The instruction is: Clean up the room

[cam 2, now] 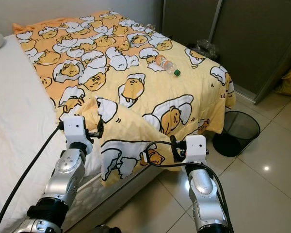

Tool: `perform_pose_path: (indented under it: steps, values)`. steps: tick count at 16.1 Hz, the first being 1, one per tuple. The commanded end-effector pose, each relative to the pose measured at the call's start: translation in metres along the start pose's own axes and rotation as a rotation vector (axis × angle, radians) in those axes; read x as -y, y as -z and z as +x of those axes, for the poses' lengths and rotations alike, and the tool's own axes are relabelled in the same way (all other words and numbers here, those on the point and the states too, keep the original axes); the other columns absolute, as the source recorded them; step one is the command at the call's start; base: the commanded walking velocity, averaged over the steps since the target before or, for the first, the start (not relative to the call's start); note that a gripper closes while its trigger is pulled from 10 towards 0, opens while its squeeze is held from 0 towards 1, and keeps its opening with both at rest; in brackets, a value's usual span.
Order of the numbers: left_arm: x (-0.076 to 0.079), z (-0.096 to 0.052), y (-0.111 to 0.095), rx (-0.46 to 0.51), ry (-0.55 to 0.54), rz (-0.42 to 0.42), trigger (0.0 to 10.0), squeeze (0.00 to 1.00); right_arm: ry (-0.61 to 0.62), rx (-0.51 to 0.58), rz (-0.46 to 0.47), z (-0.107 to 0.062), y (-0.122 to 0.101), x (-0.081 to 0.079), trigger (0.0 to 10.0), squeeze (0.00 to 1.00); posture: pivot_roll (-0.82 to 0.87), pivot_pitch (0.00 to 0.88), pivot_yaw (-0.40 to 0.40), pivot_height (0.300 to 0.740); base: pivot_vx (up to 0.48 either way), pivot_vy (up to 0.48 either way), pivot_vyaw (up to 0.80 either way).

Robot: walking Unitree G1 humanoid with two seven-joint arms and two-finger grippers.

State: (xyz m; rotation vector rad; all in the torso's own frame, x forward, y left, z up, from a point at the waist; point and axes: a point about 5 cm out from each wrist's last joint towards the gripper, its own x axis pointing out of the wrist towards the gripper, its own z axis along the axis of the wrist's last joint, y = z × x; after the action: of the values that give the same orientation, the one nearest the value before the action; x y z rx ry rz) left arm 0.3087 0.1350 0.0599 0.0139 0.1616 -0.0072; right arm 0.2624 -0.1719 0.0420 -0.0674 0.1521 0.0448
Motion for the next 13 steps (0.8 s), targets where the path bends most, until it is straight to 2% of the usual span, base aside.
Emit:
perform_pose_path:
  steps: [1,2,4,7,10,11,13]
  values:
    - [0.004,0.005,0.007,-0.051,0.026,0.053,10.0,0.0,-0.017,0.004,0.004,-0.002,-0.001,0.0,10.0,0.0,-0.16,0.0,0.047,0.74,0.0,0.0,0.0]
    - [0.008,0.013,0.01,-0.101,0.036,0.047,10.0,0.0,-0.062,-0.013,-0.025,-0.01,0.004,-0.002,10.0,0.0,-0.18,0.0,0.04,0.74,0.0,0.0,0.0]
    - [0.008,0.021,-0.001,-0.073,0.018,0.007,10.0,0.0,-0.073,-0.024,-0.044,-0.019,0.008,0.002,10.0,0.0,-0.2,0.0,0.05,0.74,0.0,0.0,0.0]
    - [0.008,0.018,-0.003,-0.028,0.028,0.002,10.0,0.0,-0.047,-0.018,-0.033,-0.02,0.007,0.006,10.0,0.0,-0.21,0.0,0.057,0.74,0.0,0.0,0.0]
    - [0.008,0.013,0.0,0.022,0.001,-0.043,10.0,0.0,-0.055,-0.016,-0.024,-0.023,0.006,0.001,10.0,0.0,-0.21,0.0,0.062,0.74,0.0,0.0,0.0]
    - [0.007,0.01,-0.003,0.071,-0.023,-0.026,10.0,0.0,-0.057,-0.022,-0.021,-0.024,0.009,0.001,10.0,0.0,-0.21,0.0,0.063,0.74,0.0,0.0,0.0]
    - [0.012,0.01,-0.006,0.094,-0.006,-0.029,10.0,0.0,-0.056,-0.025,-0.021,-0.022,0.009,0.001,10.0,0.0,-0.2,0.0,0.065,0.74,0.0,0.0,0.0]
